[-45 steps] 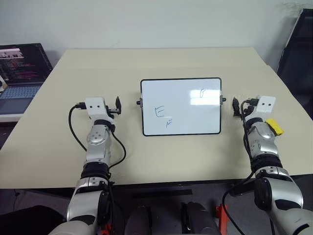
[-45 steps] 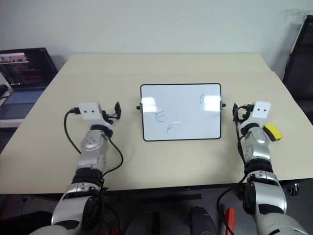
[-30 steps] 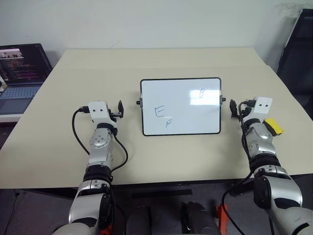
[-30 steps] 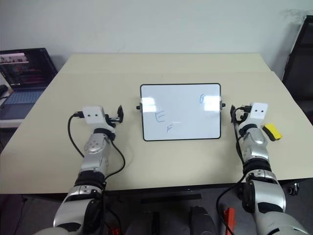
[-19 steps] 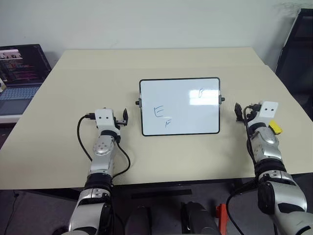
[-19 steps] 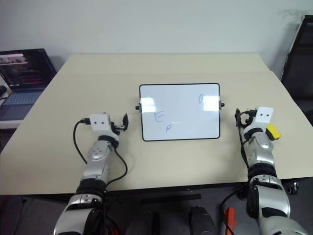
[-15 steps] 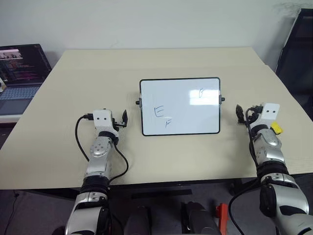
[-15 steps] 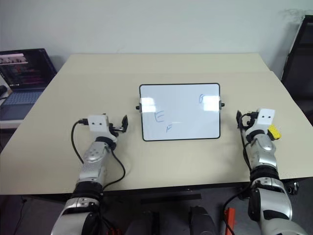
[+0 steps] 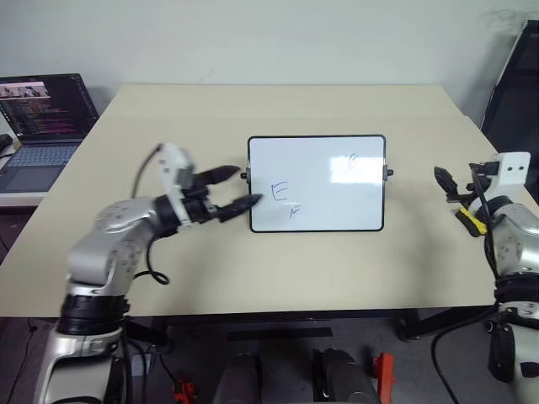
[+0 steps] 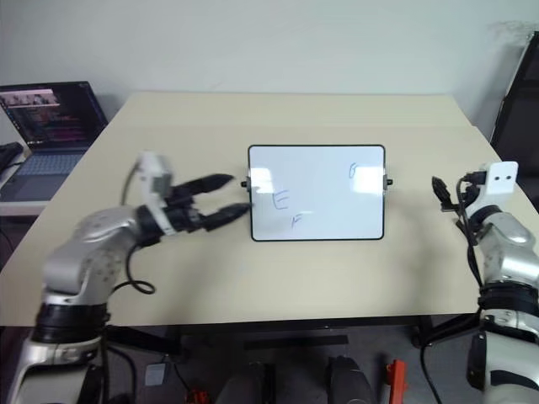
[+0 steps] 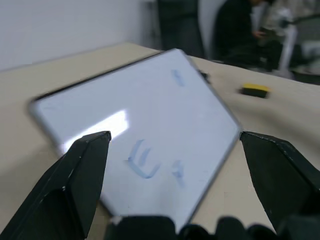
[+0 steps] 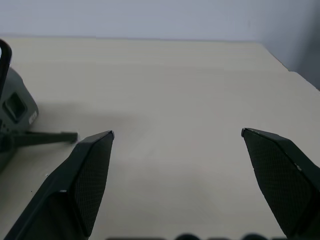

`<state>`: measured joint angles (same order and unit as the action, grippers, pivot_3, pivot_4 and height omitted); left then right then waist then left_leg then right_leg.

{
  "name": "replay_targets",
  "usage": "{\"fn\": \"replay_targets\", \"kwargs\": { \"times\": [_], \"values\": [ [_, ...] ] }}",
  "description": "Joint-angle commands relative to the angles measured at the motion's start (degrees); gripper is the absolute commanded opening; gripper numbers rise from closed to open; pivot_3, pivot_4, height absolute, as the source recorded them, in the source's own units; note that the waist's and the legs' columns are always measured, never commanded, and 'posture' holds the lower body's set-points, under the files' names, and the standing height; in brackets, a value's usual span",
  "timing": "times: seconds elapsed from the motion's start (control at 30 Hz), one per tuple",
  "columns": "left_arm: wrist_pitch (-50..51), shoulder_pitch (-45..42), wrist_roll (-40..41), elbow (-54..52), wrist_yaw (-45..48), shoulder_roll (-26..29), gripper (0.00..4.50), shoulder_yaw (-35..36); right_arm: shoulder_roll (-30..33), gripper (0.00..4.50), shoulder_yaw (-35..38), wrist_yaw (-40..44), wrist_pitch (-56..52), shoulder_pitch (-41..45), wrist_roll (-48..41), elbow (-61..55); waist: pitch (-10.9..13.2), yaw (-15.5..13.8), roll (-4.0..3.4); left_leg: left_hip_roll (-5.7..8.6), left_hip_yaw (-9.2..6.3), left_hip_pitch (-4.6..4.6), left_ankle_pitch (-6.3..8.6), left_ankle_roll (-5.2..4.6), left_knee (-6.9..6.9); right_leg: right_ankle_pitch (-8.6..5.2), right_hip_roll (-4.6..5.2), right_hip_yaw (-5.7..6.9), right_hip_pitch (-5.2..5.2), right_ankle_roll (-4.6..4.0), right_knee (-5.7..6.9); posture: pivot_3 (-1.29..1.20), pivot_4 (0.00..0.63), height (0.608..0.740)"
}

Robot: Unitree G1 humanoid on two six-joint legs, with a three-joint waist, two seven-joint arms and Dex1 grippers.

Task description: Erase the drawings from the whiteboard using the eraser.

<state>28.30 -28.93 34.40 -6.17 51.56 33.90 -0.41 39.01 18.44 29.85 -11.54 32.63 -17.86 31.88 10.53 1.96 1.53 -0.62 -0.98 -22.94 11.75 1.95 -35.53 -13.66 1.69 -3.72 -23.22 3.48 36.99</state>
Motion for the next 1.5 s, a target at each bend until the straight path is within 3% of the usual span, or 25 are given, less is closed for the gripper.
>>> {"fn": "replay_targets", "kwargs": {
  "times": [0.03,0.27,0.4,0.6,0.87,1.5],
  "values": [
    [-3.40,-3.43,-5.30,1.67,1.77,-5.90,4.50,-8.67,4.56,4.46,0.85,2.31,-2.70,0.09,0.52,-0.80,0.00,-0.07,0.00,-0.01,0.02,-0.01,0.02,-0.03,-0.06,0.01,-0.01,-0.01,0.00,0.01,0.00,0.00,0.150,0.740],
    [-14.02,-9.31,-15.56,15.59,2.38,-19.75,4.50,-18.26,11.35,4.46,-0.64,8.27,-3.41,3.51,2.81,10.49,0.00,0.69,-0.01,-0.07,0.10,0.01,0.06,-0.10,-0.26,0.03,-0.12,-0.16,0.01,0.00,0.05,0.00,0.150,0.740],
    [-18.32,-11.89,-18.46,24.52,1.64,-26.64,4.50,-18.71,14.31,4.46,-3.56,14.52,-2.49,7.74,5.41,19.11,0.00,1.13,0.00,-0.03,0.22,-0.01,0.08,-0.14,-0.35,0.08,-0.11,-0.31,0.01,0.12,-0.02,0.00,0.150,0.740],
    [-23.67,-14.39,-21.72,31.67,-0.67,-32.40,4.50,-18.22,16.15,4.46,-9.53,20.37,-1.04,15.33,11.38,30.77,-0.01,1.54,-0.02,-0.05,0.21,0.04,0.10,-0.17,-0.34,0.07,-0.17,-0.36,0.01,0.13,0.02,0.00,0.150,0.740],
    [-26.51,-13.86,-25.86,33.12,-2.45,-33.95,4.50,-18.34,15.13,4.46,-13.19,22.69,0.68,20.00,16.21,38.24,-0.01,1.31,-0.02,-0.02,0.21,0.00,0.10,-0.17,-0.36,0.09,-0.12,-0.35,0.00,0.15,0.00,0.00,0.150,0.740],
    [-28.10,-11.55,-30.04,29.33,-3.10,-34.38,4.50,-20.24,12.72,4.46,-11.91,20.52,0.61,21.00,18.48,42.42,-0.01,1.34,-0.03,-0.01,0.21,0.01,0.10,-0.17,-0.36,0.10,-0.11,-0.36,0.00,0.14,0.01,0.00,0.150,0.740]
  ]
}}
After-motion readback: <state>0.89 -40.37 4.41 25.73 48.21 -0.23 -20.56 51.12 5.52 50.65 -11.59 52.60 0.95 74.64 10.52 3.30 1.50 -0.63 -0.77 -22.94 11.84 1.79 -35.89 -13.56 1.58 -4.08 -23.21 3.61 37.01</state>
